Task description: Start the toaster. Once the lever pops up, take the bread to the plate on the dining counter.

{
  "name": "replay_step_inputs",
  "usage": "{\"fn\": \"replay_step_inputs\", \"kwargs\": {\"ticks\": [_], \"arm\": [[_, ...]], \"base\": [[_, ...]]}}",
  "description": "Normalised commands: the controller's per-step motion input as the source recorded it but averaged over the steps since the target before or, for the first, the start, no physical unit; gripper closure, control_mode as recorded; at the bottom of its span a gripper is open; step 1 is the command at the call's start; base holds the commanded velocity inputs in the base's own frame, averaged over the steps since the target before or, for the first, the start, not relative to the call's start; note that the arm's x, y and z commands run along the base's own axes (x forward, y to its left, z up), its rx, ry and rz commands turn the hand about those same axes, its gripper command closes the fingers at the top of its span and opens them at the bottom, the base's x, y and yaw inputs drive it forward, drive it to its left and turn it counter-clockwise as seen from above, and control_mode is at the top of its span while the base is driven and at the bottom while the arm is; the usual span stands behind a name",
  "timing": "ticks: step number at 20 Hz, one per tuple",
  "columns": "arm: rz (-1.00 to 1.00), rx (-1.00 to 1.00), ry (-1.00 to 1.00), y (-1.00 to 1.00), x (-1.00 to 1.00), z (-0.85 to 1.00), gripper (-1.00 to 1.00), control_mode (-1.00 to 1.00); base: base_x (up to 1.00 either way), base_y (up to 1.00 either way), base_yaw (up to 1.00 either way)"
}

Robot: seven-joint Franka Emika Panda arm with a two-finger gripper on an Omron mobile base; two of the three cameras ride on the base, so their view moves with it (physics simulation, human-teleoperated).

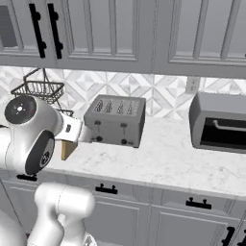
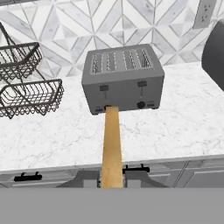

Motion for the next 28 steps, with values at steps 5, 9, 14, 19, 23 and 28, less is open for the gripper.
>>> {"fn": "replay_step_inputs", "kwargs": {"ticks": [5, 9, 14, 19, 23, 28], "arm": [[0.00, 0.00, 0.00, 0.00, 0.00, 0.00, 1.00, 1.00], [0.00, 0.00, 0.00, 0.00, 0.00, 0.00, 1.00, 1.00], [0.00, 0.00, 0.00, 0.00, 0.00, 0.00, 1.00, 1.00], [0.00, 0.00, 0.00, 0.00, 0.00, 0.00, 1.00, 1.00], [0.00, 0.00, 0.00, 0.00, 0.00, 0.00, 1.00, 1.00], [0.00, 0.00, 0.00, 0.00, 0.00, 0.00, 1.00, 1.00]], "base": [[-0.83, -0.09, 0.06], [-0.56, -0.10, 0.46], [-0.52, -0.07, 0.78], [-0.43, -0.02, 0.85], [-0.32, -0.01, 0.85], [-0.20, 0.00, 0.90]]}}
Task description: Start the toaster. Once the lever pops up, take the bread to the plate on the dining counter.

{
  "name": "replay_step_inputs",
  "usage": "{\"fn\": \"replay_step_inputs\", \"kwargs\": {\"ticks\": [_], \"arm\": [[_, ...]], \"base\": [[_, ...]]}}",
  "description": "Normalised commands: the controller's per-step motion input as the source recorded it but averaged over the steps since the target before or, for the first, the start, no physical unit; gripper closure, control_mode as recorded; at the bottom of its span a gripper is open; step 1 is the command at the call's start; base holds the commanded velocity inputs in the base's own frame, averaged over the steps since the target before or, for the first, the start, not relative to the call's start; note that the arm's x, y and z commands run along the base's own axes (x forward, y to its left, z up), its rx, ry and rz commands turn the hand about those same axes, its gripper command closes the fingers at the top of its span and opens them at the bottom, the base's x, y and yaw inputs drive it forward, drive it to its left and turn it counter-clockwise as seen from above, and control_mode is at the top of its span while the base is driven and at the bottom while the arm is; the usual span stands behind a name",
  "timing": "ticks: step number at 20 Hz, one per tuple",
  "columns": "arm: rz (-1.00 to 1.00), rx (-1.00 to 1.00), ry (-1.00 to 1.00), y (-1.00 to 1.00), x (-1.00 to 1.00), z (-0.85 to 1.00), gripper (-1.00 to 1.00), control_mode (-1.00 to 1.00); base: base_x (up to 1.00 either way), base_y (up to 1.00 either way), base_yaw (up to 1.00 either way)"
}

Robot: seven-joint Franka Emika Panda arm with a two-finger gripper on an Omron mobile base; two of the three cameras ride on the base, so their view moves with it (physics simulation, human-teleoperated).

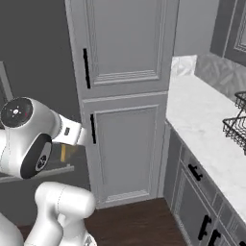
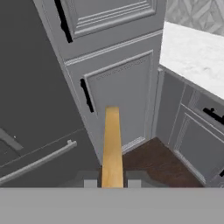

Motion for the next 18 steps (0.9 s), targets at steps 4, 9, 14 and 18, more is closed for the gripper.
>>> {"fn": "replay_step_inputs", "kwargs": {"ticks": [4, 9, 14, 18], "arm": [[0.00, 0.00, 0.00, 0.00, 0.00, 0.00, 1.00, 1.00], [0.00, 0.00, 0.00, 0.00, 0.00, 0.00, 1.00, 1.00], [0.00, 0.00, 0.00, 0.00, 0.00, 0.00, 1.00, 1.00], [0.00, 0.00, 0.00, 0.00, 0.00, 0.00, 1.00, 1.00]], "base": [[-0.10, 0.00, 0.92], [-0.05, 0.00, 0.98], [-0.14, -0.02, 1.00], [-0.09, 0.00, 1.00]]}}
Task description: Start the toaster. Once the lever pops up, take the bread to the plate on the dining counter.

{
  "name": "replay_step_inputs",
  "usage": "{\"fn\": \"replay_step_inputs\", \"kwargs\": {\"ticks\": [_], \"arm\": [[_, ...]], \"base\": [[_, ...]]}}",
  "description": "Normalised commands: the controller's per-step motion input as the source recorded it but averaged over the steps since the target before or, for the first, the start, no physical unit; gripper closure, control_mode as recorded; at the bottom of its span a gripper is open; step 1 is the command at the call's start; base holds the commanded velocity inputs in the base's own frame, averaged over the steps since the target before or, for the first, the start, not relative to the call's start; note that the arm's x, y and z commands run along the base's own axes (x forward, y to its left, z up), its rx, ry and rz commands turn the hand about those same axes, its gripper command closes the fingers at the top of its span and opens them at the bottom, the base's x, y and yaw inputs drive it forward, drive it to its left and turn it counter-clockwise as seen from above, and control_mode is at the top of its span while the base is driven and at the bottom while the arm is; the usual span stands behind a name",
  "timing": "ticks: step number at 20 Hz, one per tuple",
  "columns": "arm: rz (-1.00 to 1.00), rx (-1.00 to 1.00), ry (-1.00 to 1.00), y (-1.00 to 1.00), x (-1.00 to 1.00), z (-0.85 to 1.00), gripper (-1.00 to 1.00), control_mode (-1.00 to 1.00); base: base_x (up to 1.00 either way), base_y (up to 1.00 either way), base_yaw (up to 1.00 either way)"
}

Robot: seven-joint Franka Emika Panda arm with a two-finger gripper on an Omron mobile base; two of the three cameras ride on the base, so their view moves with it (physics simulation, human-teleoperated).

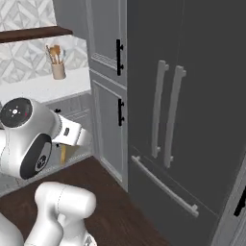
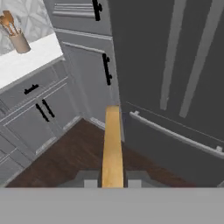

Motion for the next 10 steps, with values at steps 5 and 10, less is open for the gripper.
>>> {"fn": "replay_step_inputs", "kwargs": {"ticks": [5, 10], "arm": [[0.00, 0.00, 0.00, 0.00, 0.00, 0.00, 1.00, 1.00], [0.00, 0.00, 0.00, 0.00, 0.00, 0.00, 1.00, 1.00]], "base": [[-0.10, 0.00, 1.00], [-0.08, 0.00, 1.00]]}}
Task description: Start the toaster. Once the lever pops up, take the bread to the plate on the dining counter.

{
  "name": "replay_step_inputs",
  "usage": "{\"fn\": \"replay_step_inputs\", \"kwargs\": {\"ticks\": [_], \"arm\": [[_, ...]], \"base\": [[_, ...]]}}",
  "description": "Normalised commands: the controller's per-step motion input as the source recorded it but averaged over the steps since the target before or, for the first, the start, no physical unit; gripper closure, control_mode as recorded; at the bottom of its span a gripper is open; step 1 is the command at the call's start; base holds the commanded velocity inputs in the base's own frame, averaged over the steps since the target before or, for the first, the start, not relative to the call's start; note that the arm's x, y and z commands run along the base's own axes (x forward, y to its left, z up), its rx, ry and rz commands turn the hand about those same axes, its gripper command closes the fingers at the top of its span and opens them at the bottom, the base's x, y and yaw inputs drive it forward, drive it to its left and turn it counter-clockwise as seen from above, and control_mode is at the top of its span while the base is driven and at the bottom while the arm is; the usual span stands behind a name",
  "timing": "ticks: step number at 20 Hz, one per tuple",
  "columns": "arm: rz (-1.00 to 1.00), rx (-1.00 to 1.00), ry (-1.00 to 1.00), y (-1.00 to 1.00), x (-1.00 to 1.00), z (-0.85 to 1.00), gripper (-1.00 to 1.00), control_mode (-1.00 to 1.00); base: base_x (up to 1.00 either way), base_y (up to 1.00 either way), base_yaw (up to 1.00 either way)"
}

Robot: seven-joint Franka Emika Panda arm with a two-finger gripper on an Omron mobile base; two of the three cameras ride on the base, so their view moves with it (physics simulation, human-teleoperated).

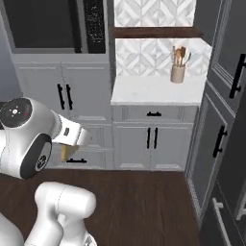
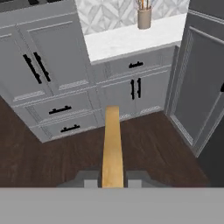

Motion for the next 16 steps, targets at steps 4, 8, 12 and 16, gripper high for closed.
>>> {"fn": "replay_step_inputs", "kwargs": {"ticks": [4, 8, 12, 16], "arm": [[0.00, 0.00, 0.00, 0.00, 0.00, 0.00, 1.00, 1.00], [0.00, 0.00, 0.00, 0.00, 0.00, 0.00, 1.00, 1.00], [0.00, 0.00, 0.00, 0.00, 0.00, 0.00, 1.00, 1.00], [0.00, 0.00, 0.00, 0.00, 0.00, 0.00, 1.00, 1.00]], "base": [[-0.04, 0.00, 1.00], [0.00, 0.00, 1.00], [0.34, 0.00, 0.91], [1.00, 0.00, 0.53]]}}
